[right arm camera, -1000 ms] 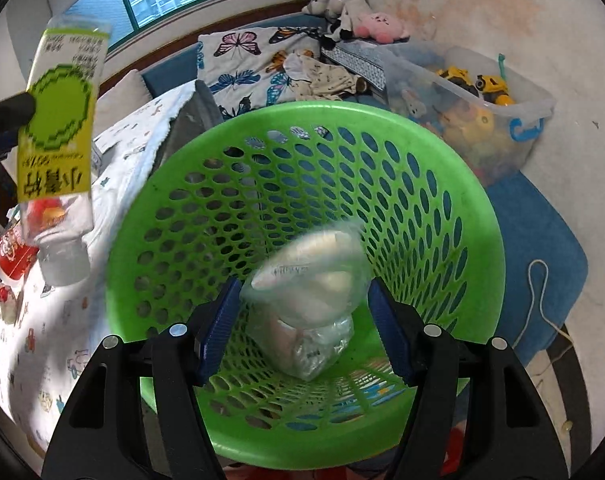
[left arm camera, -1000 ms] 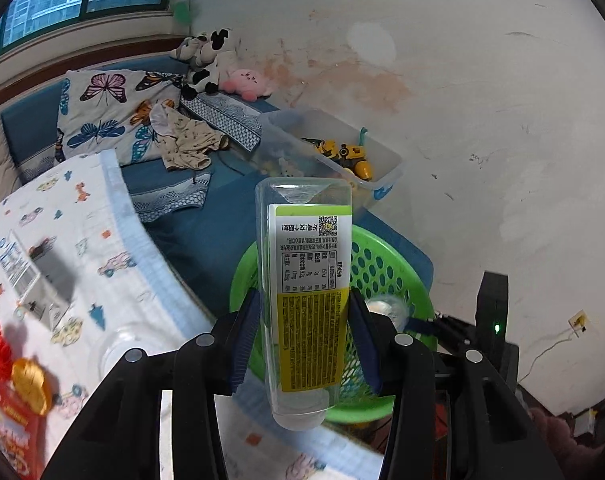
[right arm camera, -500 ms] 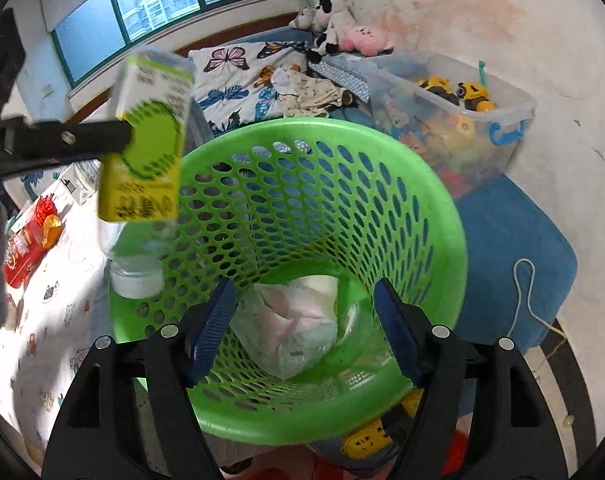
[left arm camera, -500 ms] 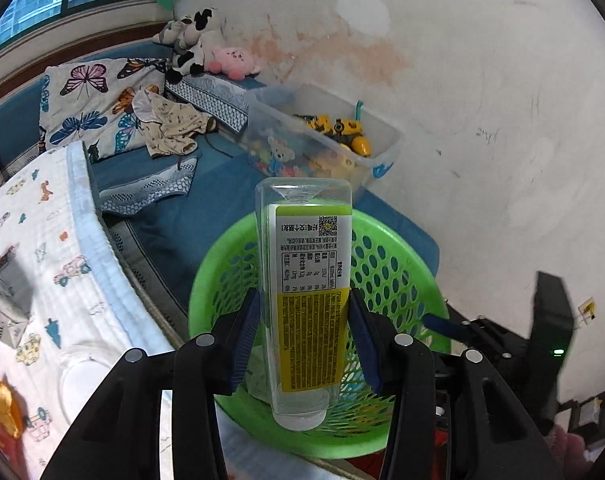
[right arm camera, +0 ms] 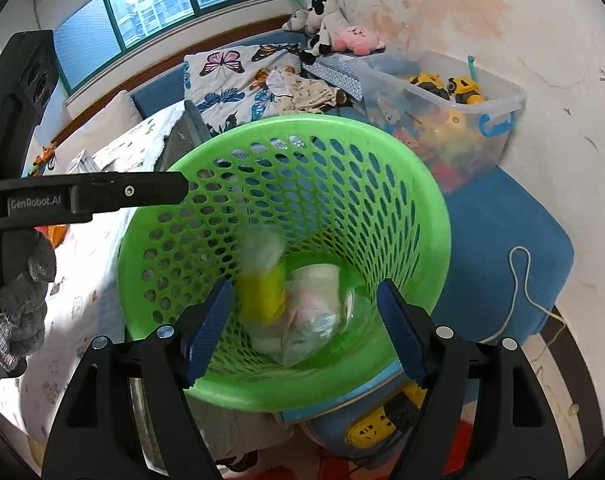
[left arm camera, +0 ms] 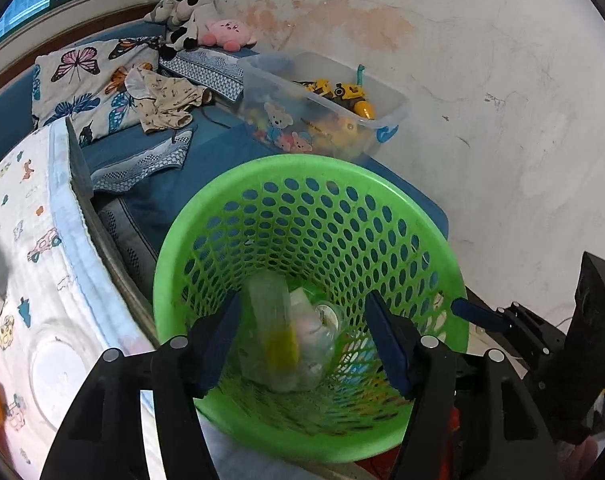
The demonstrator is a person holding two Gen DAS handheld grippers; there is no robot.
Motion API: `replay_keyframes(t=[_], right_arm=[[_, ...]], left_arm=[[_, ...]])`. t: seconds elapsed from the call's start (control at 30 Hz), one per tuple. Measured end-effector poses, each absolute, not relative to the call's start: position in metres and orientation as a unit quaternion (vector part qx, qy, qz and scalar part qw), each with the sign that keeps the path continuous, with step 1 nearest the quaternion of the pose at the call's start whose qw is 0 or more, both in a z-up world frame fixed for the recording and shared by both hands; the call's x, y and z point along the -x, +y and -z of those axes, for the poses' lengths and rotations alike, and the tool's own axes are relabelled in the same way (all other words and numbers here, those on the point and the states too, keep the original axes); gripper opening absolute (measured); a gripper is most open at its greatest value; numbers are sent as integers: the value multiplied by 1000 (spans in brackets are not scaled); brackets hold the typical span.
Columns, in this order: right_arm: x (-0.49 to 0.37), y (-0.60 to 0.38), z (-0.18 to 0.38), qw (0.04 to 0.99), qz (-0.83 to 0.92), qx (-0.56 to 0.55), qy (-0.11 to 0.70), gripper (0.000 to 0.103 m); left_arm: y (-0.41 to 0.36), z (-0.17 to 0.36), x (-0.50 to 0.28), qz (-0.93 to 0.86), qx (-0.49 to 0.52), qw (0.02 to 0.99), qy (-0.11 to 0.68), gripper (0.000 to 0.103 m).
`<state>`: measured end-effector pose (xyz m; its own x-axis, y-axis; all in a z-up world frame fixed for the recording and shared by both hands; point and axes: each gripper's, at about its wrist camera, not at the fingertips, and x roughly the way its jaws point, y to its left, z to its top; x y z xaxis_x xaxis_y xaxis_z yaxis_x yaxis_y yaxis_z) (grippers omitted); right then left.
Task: Collect trash
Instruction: 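Drop the tub into the green basket with the right tool while the left tool drops the bottle in, then grasp the clear plastic lid with the right tool while the left tool grasps the crumpled tissue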
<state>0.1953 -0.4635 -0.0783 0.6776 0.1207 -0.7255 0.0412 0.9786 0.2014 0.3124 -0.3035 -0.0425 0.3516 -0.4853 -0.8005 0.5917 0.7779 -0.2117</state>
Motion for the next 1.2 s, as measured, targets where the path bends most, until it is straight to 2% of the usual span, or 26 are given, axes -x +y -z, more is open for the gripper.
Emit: replay_keyframes(t=[0.3,0.7,1.2], right_arm=[[-186,-434,60,915,-47,-85,392,78],[-188,-358,38,916,-120,-53,380,82],[-203,-290,35,907,-176,-23,382,84]], left_arm=[[-249,19,-276,298,-31,846,441,62],[-139,4,-220,194,-8,888,417,62],[-3,12,-159,20,19,921,388,71]])
